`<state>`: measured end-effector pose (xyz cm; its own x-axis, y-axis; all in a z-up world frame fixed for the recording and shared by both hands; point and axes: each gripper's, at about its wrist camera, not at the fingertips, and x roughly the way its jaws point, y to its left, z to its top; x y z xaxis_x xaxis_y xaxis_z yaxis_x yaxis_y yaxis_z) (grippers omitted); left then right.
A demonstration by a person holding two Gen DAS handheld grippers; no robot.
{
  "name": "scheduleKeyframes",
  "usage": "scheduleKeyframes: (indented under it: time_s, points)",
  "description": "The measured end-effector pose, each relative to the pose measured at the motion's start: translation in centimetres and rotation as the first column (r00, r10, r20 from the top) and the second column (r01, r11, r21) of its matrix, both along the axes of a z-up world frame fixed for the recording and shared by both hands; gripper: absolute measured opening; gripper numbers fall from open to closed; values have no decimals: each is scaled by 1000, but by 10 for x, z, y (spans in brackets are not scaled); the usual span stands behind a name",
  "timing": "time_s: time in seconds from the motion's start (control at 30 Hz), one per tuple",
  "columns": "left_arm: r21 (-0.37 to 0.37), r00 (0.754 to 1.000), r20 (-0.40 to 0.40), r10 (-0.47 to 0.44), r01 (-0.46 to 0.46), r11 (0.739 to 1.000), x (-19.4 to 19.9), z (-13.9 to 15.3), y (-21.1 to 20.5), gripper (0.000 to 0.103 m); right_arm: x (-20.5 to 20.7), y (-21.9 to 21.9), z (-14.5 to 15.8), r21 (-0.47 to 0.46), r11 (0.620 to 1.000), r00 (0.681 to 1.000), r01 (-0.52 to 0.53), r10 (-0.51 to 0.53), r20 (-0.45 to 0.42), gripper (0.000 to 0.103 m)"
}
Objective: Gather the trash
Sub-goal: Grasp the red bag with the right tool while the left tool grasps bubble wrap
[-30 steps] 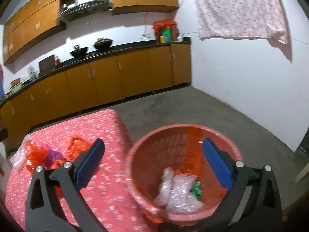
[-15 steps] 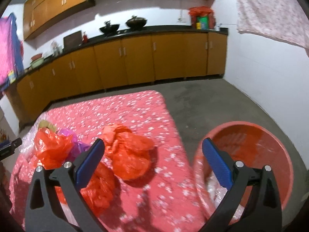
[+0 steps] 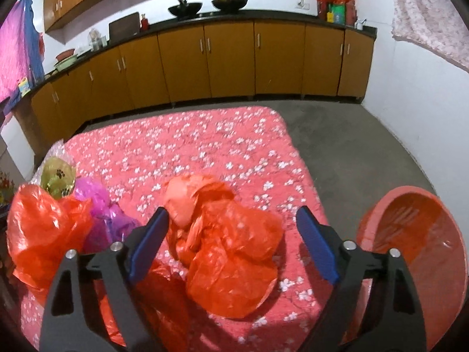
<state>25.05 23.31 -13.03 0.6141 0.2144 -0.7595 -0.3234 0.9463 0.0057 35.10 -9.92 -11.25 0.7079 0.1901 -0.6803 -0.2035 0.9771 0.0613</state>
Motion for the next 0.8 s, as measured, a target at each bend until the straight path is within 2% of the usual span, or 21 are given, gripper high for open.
scheduleKeyframes:
  time_s: [0.17, 0.27, 0.53, 0.63, 0.8]
  points:
    - [-34, 1000, -10, -9, 9, 999, 0, -3, 4, 73, -1, 6, -9, 6, 999, 998, -47, 48, -41, 71]
    - [-40, 1000, -13, -14, 14, 999, 0, -4, 6, 64, -2, 7, -10, 29, 998, 996, -64, 66, -53, 62]
    - [-44, 999, 11, -47, 48, 998, -3, 2, 0, 19, -9, 4, -5, 65, 995, 995, -77, 82, -64, 45]
    - [-44, 998, 25, -50, 51, 998, -7, 6, 0, 11, -13, 1, -2, 84, 994, 995, -67, 72, -62, 44]
    - [-38, 997, 56, -54, 56, 998, -17, 16, -1, 9, -20, -9, 7, 102, 994, 998, -45, 50, -46, 43]
